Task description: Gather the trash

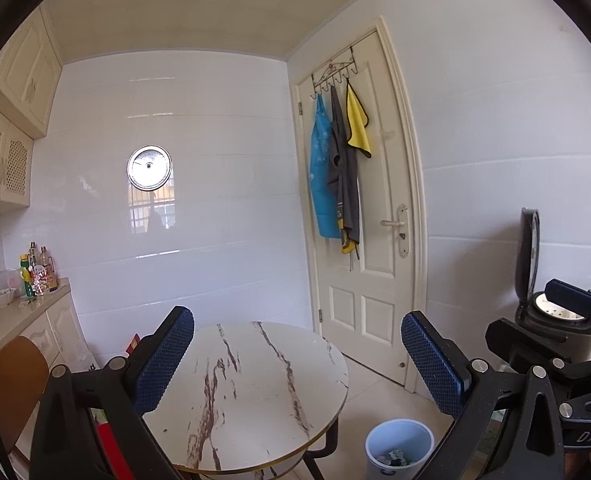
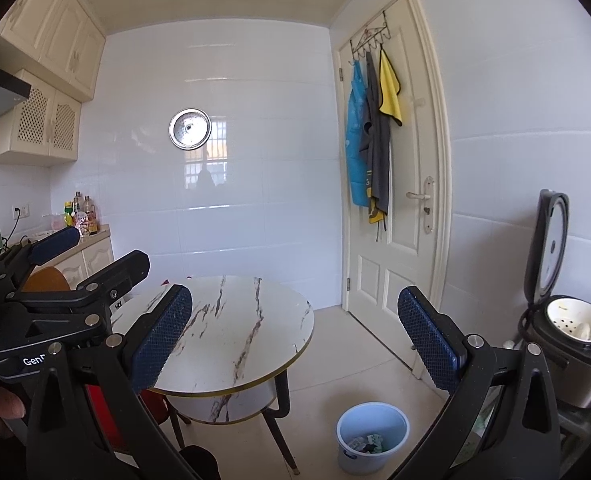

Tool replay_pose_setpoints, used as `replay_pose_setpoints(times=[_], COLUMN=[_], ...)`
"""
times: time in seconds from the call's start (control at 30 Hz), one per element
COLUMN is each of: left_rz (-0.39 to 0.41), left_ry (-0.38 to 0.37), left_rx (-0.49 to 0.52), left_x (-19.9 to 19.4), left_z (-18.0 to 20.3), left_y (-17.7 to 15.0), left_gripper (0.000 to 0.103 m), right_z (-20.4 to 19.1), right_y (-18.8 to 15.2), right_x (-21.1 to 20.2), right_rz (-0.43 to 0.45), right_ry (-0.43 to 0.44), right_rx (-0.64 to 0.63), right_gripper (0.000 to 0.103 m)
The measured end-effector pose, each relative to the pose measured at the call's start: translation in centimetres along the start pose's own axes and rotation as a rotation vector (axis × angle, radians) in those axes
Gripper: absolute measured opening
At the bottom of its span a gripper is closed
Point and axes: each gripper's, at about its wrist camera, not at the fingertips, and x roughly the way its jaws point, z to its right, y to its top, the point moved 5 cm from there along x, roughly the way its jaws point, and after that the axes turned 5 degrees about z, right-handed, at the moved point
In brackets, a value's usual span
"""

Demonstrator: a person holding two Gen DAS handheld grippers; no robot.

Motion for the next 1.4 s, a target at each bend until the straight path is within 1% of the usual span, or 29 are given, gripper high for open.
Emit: replay_pose_setpoints(times=[0.2,0.73,1.4], left_rz=[-0.005,-0.015,-0.011], left_ry=[-0.005,-0.012,-0.03], left_rx=[-0.002,0.003,0.011], left_x=[0.6,1.5,2.5], left_z=[-1.1,-2.0,-5.1], left_y=[0.2,0.0,-0.6], left_gripper=[0.102,0.102,0.102], right_z=[0.1,0.4,0.9], right_y=[0.0,-0.2,-0.5], right_x=[0.1,0.5,0.7], right_rz=[-0.004,-0.022,-0.027], right_ry=[0.0,-0.017,-0.014], right_rx=[0.001,0.006,0.011], right_gripper=[0.103,0.103,0.103])
